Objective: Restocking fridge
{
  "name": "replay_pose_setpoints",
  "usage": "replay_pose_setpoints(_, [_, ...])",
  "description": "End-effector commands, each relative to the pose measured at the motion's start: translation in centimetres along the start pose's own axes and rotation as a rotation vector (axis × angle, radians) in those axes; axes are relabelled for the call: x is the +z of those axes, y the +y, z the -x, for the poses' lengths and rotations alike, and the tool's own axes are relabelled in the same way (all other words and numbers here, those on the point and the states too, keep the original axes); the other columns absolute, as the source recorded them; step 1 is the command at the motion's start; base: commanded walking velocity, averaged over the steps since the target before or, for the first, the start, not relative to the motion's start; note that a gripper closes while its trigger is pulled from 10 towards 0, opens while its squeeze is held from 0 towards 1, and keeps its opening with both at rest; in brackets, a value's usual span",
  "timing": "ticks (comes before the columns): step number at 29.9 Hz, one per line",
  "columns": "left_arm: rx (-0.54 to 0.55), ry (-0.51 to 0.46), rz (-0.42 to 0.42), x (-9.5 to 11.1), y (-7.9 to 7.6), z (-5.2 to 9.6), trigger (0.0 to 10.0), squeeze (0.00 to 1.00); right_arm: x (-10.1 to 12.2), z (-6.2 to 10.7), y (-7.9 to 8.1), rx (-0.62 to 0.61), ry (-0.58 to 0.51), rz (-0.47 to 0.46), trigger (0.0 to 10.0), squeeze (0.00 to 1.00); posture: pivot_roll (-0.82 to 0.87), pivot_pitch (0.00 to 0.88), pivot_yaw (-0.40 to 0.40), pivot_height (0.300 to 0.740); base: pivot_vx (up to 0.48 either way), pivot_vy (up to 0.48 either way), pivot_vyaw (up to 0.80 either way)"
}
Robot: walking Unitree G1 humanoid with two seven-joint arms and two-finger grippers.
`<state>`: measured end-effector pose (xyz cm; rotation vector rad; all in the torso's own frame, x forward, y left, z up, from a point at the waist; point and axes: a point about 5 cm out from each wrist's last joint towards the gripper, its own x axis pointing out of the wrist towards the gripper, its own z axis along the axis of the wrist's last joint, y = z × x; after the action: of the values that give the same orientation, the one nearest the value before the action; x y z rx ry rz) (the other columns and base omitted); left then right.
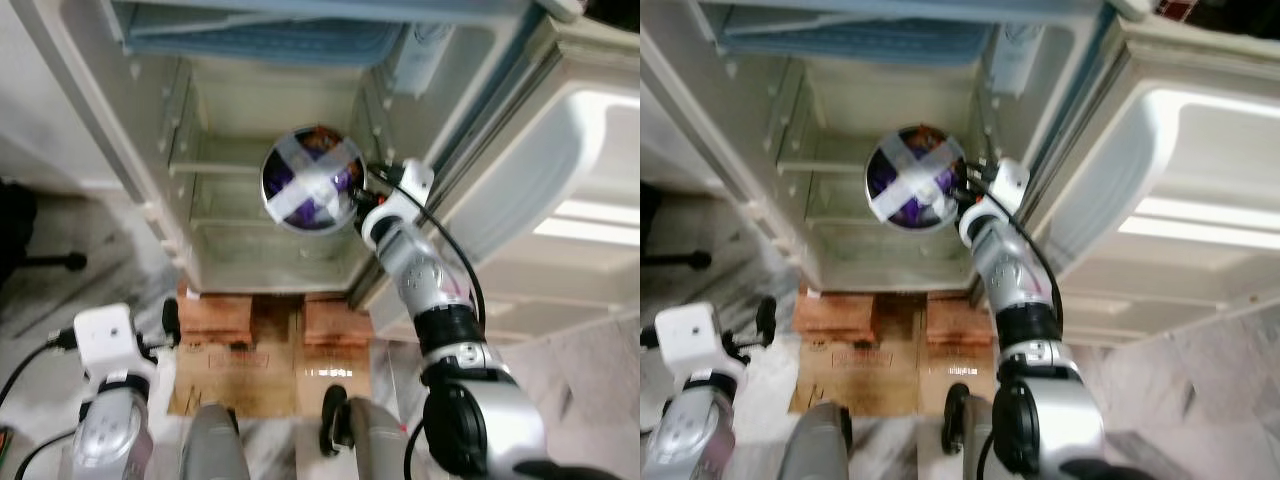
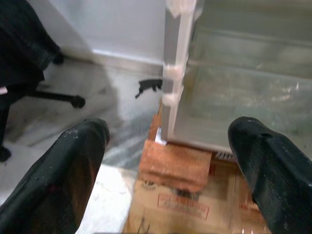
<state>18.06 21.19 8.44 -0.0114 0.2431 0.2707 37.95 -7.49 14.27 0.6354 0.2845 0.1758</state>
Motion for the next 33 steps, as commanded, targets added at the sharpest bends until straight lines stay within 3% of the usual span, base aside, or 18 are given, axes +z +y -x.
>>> replay_pose_setpoints(1, [-0.004, 0.02, 0.007, 0.1, -0.1, 0.9, 10.0, 0.0, 0.9, -0.6, 0.8, -0.011, -0.032, -0.051, 10.0, 0.0, 0.22, 0.385, -0.129, 0.74, 0.0, 0.0, 0.0])
replay_pose_setpoints(12, [-0.009, 0.029, 0.008, 0.8, 0.0, 2.6, 10.0, 0.0, 3.4, -1.8, 2.6, -0.061, -0.086, -0.179, 10.0, 0.0, 0.24, 0.433, -0.138, 0.74, 0.0, 0.0, 0.0])
replay_pose_setpoints(17, [-0.022, 0.059, 0.008, 0.9, -0.3, 3.7, 10.0, 0.0, 5.2, -2.1, 3.7, -0.149, -0.143, -0.265, 10.0, 0.0, 0.27, 0.462, -0.141, 0.74, 0.0, 0.0, 0.0])
replay_pose_setpoints(28, [-0.014, 0.085, 0.003, 1.1, -0.3, 4.5, 10.0, 0.0, 7.6, -1.9, 3.5, -0.259, -0.24, -0.357, 10.0, 0.0, 0.29, 0.474, -0.141, 0.74, 0.0, 0.0, 0.0])
replay_pose_setpoints(33, [-0.013, 0.093, 0.005, 1.1, -0.4, 4.6, 10.0, 0.0, 8.8, -1.6, 2.9, -0.289, -0.294, -0.31, 10.0, 0.0, 0.29, 0.473, -0.145, 0.74, 0.0, 0.0, 0.0])
